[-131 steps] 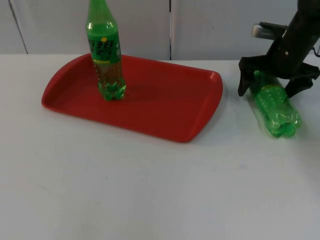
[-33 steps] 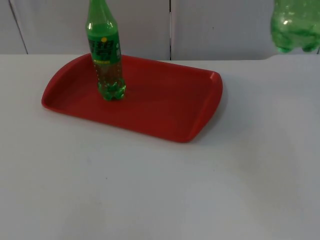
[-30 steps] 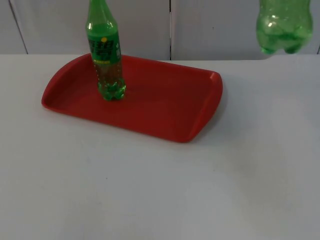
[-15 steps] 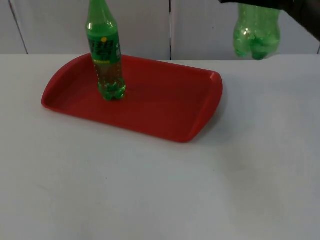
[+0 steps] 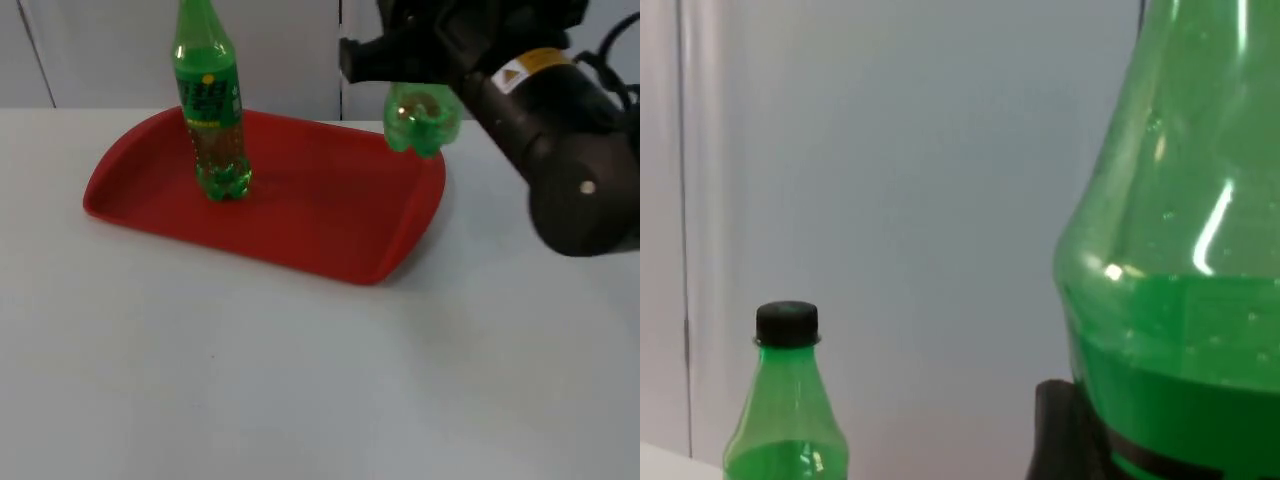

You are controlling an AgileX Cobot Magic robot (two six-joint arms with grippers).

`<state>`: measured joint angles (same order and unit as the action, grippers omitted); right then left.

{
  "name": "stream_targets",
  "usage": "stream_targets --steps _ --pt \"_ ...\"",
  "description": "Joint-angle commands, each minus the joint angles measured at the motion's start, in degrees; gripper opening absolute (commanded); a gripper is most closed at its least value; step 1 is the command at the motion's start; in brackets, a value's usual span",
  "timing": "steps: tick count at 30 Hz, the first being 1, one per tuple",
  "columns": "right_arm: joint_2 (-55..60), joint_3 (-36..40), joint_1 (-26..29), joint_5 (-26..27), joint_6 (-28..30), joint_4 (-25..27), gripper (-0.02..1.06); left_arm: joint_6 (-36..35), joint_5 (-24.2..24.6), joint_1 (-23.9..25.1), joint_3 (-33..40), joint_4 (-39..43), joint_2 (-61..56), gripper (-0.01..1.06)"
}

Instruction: Place the bottle upright on the tray.

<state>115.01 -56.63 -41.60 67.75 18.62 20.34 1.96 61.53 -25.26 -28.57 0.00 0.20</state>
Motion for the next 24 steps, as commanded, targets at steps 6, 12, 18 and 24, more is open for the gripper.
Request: stream_targets --steps 6,12,18,24 --pt "7.77 -10.64 1.43 2.21 -0.55 -1.07 0.0 -0.21 0.03 -0.4 0.24 0.3 -0.2 1.05" --pt "15.43 -19.48 5.13 2.21 -3.46 -5.41 0.0 -0.21 0.03 -0.4 0.24 0.3 -0.2 1.05" --pt "21.6 -26.4 9.12 2.21 -6.78 -12.58 0.0 -0.21 0.03 -0.4 0.24 0.3 -0.2 1.05" --pt "28.11 -33.87 10.38 2.21 -12.46 -14.09 0.0 -0.21 0.03 -0.4 0.24 0.3 -0.2 1.05"
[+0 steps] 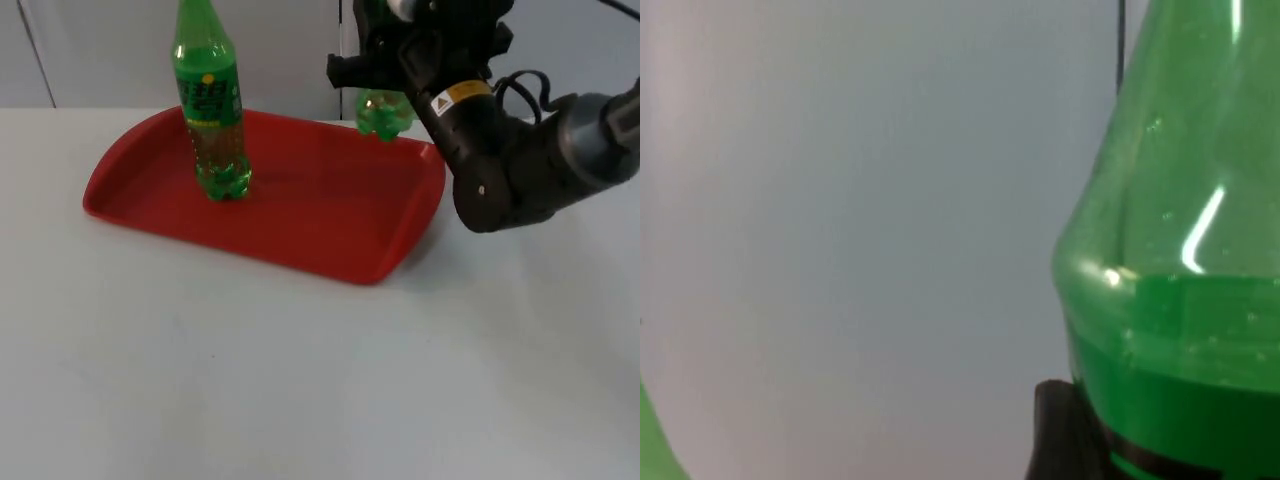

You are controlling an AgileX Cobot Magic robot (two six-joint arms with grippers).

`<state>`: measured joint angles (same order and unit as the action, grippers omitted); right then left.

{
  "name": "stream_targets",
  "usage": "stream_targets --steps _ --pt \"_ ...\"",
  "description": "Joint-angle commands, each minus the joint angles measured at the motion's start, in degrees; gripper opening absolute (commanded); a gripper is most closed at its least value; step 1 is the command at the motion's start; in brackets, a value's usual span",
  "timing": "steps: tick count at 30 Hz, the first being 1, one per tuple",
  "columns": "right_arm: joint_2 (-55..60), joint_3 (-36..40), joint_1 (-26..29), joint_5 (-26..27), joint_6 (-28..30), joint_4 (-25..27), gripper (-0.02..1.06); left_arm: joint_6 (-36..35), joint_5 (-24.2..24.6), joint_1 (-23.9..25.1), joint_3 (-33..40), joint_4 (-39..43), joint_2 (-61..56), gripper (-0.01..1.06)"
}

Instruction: Place the bottle upright on the tray.

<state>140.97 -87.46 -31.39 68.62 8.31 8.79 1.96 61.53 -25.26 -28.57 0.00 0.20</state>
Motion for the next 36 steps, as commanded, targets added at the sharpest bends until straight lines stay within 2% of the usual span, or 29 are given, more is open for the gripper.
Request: stream_targets --steps 1,5,15,27,36 --pt "2.14 -3.03 0.17 1.34 -2.14 -2.54 0.0 -0.21 0.03 -0.4 0.24 0.3 -0.2 1.05" --pt "7.1 -9.23 0.17 1.34 -2.31 -5.45 0.0 -0.21 0.03 -0.4 0.24 0.3 -0.2 1.05" --pt "15.77 -20.58 0.18 1.34 -2.57 -5.75 0.0 -0.21 0.03 -0.4 0.24 0.3 -0.2 1.05" --pt "18.93 -23.38 0.18 1.34 -2.57 -4.98 0.0 -0.21 0.03 -0.4 0.24 0.3 -0.2 1.05" --pt "18.93 -23.38 0.18 0.94 -2.57 -1.36 0.0 -0.21 0.03 -0.4 0.24 0.3 -0.2 1.05"
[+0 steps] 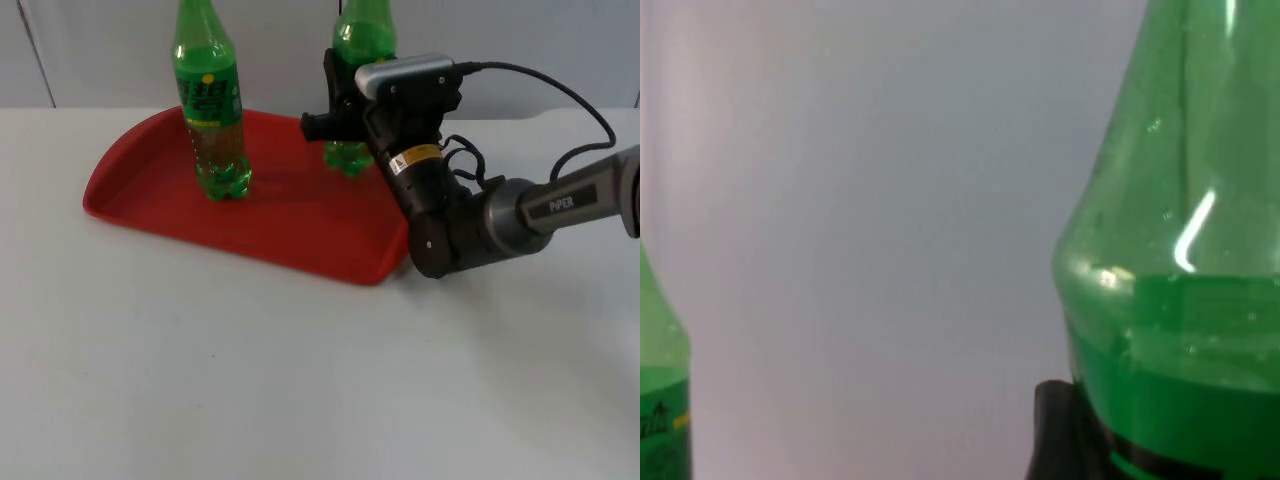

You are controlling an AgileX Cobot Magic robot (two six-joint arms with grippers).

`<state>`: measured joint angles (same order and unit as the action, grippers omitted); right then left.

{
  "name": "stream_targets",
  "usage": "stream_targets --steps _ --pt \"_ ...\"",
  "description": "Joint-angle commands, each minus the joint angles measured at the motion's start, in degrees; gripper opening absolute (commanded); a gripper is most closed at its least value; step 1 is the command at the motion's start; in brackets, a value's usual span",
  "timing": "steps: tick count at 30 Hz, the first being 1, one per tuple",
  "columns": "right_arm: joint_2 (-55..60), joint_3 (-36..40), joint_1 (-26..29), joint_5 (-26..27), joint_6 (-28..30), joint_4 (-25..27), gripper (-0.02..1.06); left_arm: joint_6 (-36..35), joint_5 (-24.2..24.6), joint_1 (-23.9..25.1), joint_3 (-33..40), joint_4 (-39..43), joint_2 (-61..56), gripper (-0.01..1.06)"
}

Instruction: Place the bottle upright on the tray.

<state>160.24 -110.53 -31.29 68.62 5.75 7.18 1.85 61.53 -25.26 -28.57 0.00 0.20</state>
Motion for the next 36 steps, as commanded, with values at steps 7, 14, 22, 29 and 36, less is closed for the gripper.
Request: stream_targets --steps 7,14,22,29,36 --pt "-0.33 -0.31 0.09 -3.08 0.1 0.5 0.0 -0.11 0.03 -0.4 0.24 0.3 -0.2 1.05" --pt "-0.33 -0.31 0.09 -7.1 0.24 0.5 0.0 -0.11 0.03 -0.4 0.24 0.3 -0.2 1.05" --pt "-0.33 -0.31 0.09 -9.35 5.66 0.5 0.05 -0.11 0.03 -0.4 0.24 0.3 -0.2 1.05" --pt "-0.33 -0.21 0.09 -9.47 5.66 0.5 0.47 -0.11 0.03 -0.4 0.24 0.3 -0.2 1.05" --pt "-0.33 -0.21 0.09 -10.46 5.66 1.02 0.71 -0.11 0.03 -0.4 0.24 0.3 -0.2 1.05"
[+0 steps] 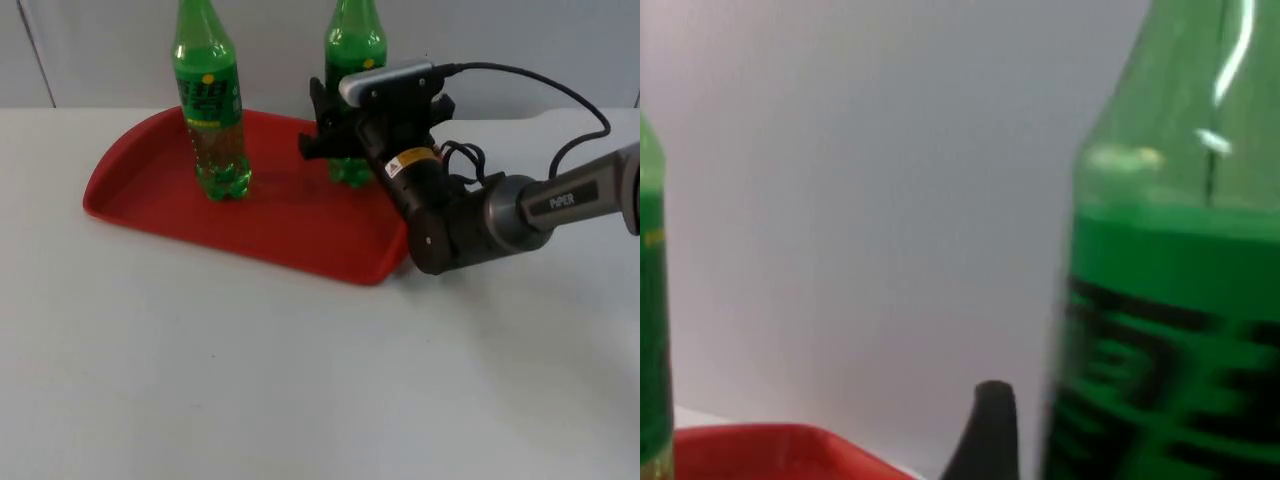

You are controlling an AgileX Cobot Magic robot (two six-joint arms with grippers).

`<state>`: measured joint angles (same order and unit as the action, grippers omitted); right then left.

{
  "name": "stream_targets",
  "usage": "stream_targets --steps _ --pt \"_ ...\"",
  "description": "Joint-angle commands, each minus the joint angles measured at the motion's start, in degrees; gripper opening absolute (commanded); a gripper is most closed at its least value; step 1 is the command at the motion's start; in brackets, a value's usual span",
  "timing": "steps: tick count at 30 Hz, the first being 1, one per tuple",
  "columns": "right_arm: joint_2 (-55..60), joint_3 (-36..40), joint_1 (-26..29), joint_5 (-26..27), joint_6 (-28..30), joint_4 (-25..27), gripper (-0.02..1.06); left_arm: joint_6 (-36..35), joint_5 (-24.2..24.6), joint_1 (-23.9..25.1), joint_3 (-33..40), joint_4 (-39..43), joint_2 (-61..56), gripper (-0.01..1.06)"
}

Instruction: Place the bottle upright on the tray.

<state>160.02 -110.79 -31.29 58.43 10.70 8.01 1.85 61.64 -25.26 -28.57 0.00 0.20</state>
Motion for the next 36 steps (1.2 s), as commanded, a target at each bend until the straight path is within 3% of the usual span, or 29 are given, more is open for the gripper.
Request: stream_targets --steps 1,7,10,13,25,36 --pt "-0.12 0.05 0.09 -0.27 0.71 0.08 0.71 -0.11 -0.07 -0.4 0.24 0.3 -0.2 1.05" --pt "-0.12 0.05 0.09 -0.27 0.71 0.08 0.72 -0.11 -0.07 -0.4 0.24 0.3 -0.2 1.05" --pt "-0.12 0.05 0.09 -0.98 0.71 0.08 0.81 -0.11 -0.07 -0.4 0.24 0.3 -0.2 1.05" --pt "-0.12 0.05 0.09 -1.35 0.71 0.62 1.05 -0.11 -0.07 -0.4 0.24 0.3 -0.2 1.05" --pt "-2.3 2.09 -0.32 -6.64 0.83 1.64 1.05 -0.11 -0.07 -0.4 0.24 0.3 -0.2 1.05" --pt "-12.04 16.19 -1.08 -6.86 0.7 1.53 1.05 -0.11 -0.07 -0.4 0.24 0.3 -0.2 1.05"
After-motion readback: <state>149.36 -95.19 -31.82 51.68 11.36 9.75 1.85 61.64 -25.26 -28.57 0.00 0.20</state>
